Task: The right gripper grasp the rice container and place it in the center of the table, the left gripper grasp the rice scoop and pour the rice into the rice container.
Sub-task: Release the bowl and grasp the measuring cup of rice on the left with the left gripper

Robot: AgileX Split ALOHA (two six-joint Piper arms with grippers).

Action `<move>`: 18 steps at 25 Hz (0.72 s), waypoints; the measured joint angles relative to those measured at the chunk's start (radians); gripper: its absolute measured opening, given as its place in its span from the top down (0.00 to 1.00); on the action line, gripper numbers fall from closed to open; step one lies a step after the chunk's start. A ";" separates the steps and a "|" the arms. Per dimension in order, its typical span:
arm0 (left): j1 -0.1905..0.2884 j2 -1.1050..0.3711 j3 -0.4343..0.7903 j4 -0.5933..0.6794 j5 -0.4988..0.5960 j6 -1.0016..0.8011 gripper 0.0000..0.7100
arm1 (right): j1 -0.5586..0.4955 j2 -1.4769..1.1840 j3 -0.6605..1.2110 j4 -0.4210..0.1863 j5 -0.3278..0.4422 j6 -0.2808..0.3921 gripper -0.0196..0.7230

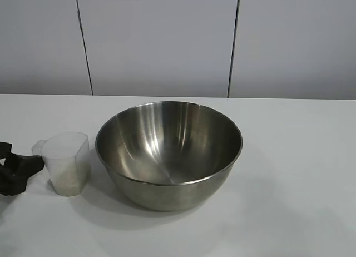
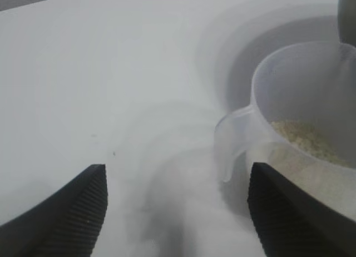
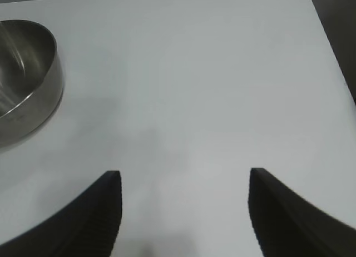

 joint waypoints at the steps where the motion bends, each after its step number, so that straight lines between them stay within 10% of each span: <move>1: 0.000 0.007 -0.002 0.000 0.001 0.000 0.38 | 0.000 0.000 0.000 0.000 0.000 0.000 0.36; 18: 0.000 0.038 -0.034 0.001 0.001 -0.045 0.56 | 0.000 0.000 0.000 0.000 -0.001 0.000 0.36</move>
